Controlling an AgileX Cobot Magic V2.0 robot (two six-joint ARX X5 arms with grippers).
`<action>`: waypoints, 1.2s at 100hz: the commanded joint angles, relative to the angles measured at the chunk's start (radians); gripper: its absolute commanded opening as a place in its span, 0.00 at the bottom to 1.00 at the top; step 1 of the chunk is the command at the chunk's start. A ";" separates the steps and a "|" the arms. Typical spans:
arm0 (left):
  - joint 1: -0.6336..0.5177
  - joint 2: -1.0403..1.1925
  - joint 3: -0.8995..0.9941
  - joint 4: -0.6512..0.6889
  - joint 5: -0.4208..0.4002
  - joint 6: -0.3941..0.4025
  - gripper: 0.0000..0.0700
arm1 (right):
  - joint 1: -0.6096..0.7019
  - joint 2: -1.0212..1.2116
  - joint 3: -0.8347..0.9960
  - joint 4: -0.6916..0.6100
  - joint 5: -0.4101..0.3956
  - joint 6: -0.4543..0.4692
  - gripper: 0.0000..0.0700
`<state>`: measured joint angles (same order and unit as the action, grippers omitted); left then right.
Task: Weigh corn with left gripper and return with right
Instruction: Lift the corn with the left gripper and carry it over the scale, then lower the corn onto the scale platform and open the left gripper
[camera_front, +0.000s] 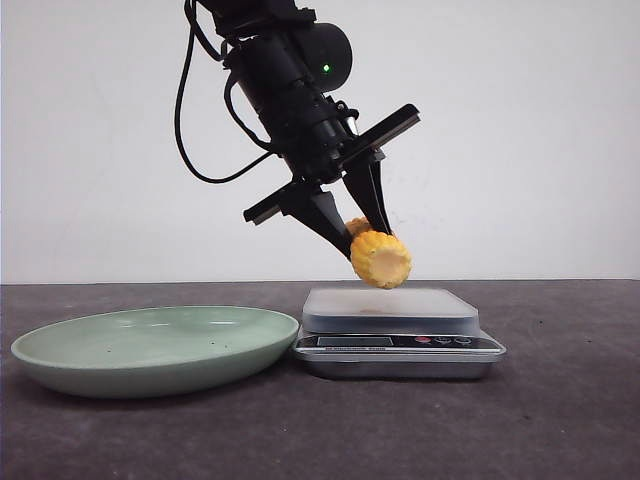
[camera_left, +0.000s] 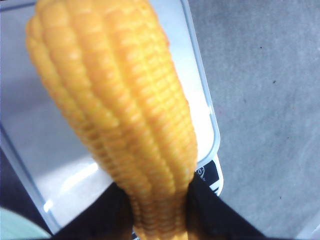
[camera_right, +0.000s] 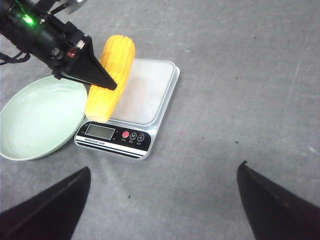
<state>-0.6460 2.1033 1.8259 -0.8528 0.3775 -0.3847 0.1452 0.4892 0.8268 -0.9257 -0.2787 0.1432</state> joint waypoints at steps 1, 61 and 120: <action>-0.008 0.043 0.028 -0.002 -0.008 0.002 0.02 | 0.004 0.003 0.010 0.005 0.003 0.014 0.85; -0.004 0.076 0.033 -0.040 -0.041 0.007 0.84 | 0.004 0.004 0.010 0.010 0.022 0.029 0.85; 0.015 0.076 0.457 -0.268 -0.209 0.084 0.95 | 0.004 0.005 0.010 0.008 0.022 0.016 0.85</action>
<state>-0.6247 2.1590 2.1933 -1.0805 0.2073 -0.3416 0.1452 0.4896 0.8268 -0.9268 -0.2588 0.1616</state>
